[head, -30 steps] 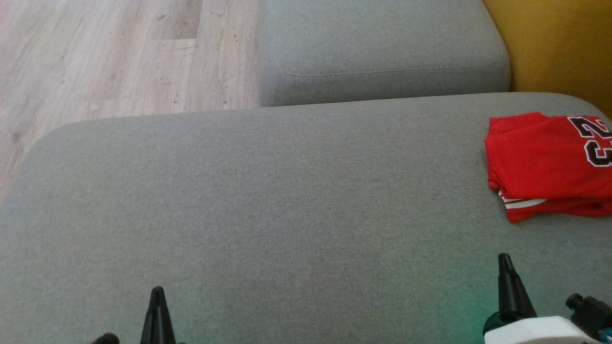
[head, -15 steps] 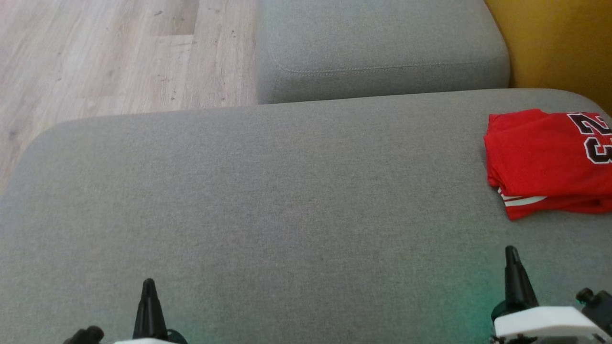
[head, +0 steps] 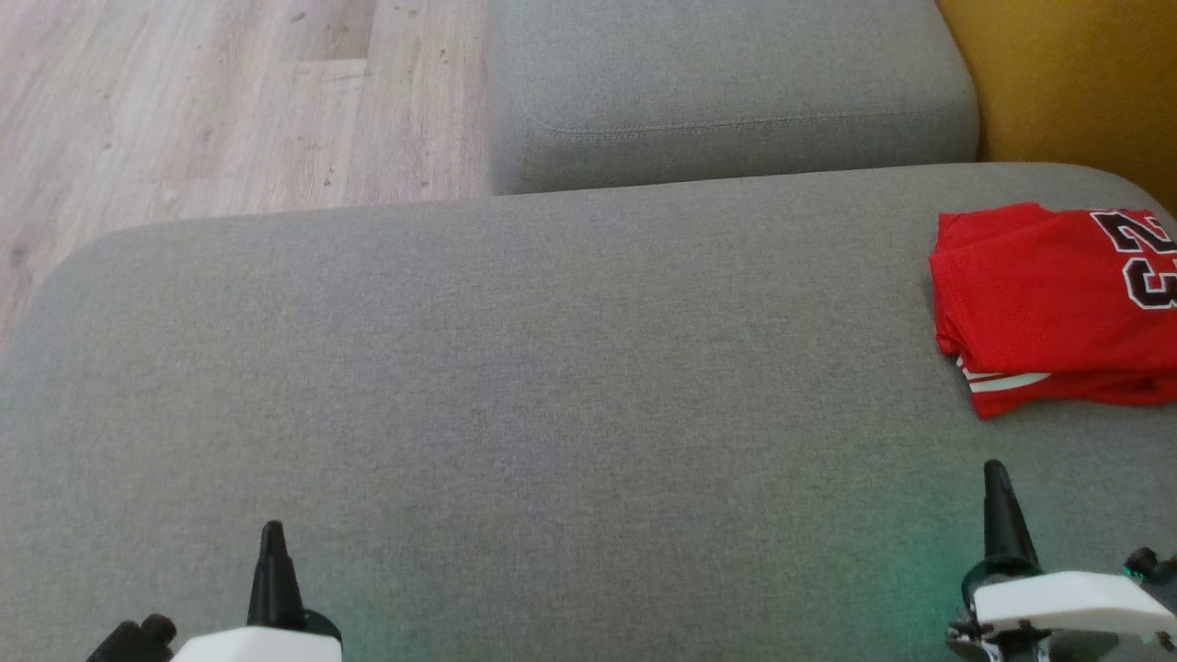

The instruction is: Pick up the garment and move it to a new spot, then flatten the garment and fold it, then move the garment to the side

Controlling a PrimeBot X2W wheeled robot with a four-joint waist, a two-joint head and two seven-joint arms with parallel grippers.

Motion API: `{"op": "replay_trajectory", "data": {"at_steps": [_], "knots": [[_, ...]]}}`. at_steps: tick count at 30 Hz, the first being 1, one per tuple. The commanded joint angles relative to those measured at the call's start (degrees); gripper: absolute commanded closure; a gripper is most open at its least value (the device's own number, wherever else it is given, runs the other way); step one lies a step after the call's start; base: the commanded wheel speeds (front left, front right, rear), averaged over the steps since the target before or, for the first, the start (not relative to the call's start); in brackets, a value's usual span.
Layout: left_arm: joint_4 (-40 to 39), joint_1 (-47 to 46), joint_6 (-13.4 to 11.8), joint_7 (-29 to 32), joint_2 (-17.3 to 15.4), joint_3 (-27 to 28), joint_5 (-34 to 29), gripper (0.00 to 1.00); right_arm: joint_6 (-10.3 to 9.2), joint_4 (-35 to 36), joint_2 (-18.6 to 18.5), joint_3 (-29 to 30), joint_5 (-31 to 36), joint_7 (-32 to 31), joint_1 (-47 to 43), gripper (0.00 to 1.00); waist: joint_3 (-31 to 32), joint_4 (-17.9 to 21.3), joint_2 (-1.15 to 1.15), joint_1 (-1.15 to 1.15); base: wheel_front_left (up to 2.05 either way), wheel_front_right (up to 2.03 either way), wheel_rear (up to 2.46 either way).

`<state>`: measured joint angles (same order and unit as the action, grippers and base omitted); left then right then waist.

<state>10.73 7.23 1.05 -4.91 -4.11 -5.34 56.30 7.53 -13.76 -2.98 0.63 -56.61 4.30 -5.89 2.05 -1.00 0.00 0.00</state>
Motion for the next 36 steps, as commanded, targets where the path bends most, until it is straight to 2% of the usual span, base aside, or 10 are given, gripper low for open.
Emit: {"op": "replay_trajectory", "data": {"at_steps": [1,36], "knots": [[-1.5,-3.2,0.4,0.3,-0.7,1.8,1.5,1.0,-0.02,1.7,-1.3,-0.3,-1.5,-0.4,3.6,1.0,0.0,0.0,0.0,0.0,0.0,0.0,0.0],[1.5,-9.7,4.3,6.2,-0.6,6.7,25.3,1.0,-0.04,0.5,-1.3,2.5,-24.8,-6.2,9.0,1.0,-1.5,0.7,0.0,0.0,0.0,0.0,0.0]]}}
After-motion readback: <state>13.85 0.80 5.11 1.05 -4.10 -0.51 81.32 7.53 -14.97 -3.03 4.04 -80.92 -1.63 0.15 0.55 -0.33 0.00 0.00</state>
